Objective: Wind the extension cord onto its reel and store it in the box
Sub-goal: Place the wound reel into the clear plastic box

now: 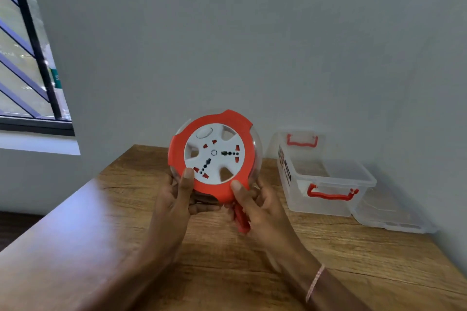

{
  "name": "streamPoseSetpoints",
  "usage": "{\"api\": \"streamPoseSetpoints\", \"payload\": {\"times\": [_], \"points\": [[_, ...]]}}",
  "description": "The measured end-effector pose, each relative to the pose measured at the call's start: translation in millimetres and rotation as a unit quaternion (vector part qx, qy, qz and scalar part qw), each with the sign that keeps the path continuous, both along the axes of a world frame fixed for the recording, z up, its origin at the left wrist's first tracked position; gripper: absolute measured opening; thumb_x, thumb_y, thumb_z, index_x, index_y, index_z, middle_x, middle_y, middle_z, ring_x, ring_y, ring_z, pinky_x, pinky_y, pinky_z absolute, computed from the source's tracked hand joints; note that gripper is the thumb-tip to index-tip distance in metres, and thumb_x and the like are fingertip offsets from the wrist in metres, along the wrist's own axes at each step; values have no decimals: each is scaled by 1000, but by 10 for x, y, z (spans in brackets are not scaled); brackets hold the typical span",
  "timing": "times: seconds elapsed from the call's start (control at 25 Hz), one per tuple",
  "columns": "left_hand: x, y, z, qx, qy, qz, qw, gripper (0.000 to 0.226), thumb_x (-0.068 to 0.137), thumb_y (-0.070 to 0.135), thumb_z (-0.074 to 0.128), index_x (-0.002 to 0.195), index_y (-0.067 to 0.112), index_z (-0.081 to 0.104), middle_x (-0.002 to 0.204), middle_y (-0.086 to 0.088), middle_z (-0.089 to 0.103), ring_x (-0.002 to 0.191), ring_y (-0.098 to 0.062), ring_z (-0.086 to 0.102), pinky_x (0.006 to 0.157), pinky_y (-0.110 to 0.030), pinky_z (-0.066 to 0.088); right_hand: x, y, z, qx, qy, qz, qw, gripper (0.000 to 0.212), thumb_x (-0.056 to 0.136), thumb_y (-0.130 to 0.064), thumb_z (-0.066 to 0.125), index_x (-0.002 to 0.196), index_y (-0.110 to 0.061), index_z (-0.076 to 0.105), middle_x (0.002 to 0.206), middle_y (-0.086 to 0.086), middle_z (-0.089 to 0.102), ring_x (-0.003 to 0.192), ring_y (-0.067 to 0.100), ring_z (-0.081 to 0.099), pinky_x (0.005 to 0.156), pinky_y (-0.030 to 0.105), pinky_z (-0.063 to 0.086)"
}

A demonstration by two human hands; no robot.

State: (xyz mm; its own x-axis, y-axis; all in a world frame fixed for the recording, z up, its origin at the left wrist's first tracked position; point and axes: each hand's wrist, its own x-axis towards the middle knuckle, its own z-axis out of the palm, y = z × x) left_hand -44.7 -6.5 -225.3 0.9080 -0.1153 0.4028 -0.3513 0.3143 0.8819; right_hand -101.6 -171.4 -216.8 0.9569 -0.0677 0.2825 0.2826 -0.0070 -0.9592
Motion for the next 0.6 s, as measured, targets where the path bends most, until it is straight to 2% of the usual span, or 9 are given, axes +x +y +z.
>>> {"api": "streamPoseSetpoints", "payload": {"times": [0.12, 0.2, 0.28, 0.32, 0.4, 0.52, 0.6], "points": [[-48, -14, 6, 36, -2, 16, 999, 54, 89, 77, 61, 136, 51, 53, 131, 6, 73, 104, -27, 80, 67, -37, 68, -11, 56, -14, 61, 16, 7, 998, 50, 90, -59, 69, 136, -50, 53, 110, -3, 73, 57, 13, 53, 53, 24, 48], [-40, -39, 139, 63, 15, 20, 998, 50, 92, 76, 58, 136, 54, 53, 128, 9, 73, 103, -26, 79, 65, -37, 67, 12, 29, 130, 78, 50, -24, 995, 44, 84, -63, 73, 124, -48, 61, 93, 1, 72, 56, 13, 55, 48, 21, 45], [-26, -71, 349, 87, 36, 10, 996, 46, 95, 74, 56, 136, 53, 54, 124, 6, 75, 96, -26, 80, 61, -37, 67, 24, -61, 374, 82, 97, -62, 990, 43, 73, -69, 79, 109, -51, 65, 91, 1, 76, 69, 14, 70, 54, 24, 55], [-1, -102, 505, 103, 47, -1, 994, 43, 96, 72, 55, 134, 52, 55, 121, 3, 76, 91, -28, 80, 59, -38, 67, 32, -136, 521, 85, 118, -76, 986, 45, 69, -69, 83, 107, -52, 66, 100, -2, 78, 83, 14, 75, 62, 29, 61], [73, -208, 862, 136, 76, -18, 988, 35, 98, 68, 54, 126, 50, 59, 113, 0, 77, 82, -29, 80, 57, -42, 67, 35, -331, 829, 93, 167, -104, 976, 53, 65, -65, 88, 111, -54, 65, 113, -9, 76, 103, 14, 74, 74, 38, 65], [125, -419, 1318, 166, 104, -46, 980, 23, 107, 52, 52, 124, 41, 61, 108, 2, 78, 80, -24, 80, 59, -37, 66, -47, -488, 1233, 132, 204, -132, 961, 63, 70, -54, 91, 124, -49, 60, 120, -7, 74, 110, 17, 72, 75, 43, 65], [149, -566, 1594, 183, 137, -80, 970, 28, 107, 53, 53, 128, 36, 61, 106, -1, 79, 79, -27, 80, 59, -36, 66, -135, -552, 1475, 168, 217, -154, 949, 65, 73, -50, 90, 129, -46, 58, 123, -4, 73, 112, 21, 72, 78, 46, 64]]}}
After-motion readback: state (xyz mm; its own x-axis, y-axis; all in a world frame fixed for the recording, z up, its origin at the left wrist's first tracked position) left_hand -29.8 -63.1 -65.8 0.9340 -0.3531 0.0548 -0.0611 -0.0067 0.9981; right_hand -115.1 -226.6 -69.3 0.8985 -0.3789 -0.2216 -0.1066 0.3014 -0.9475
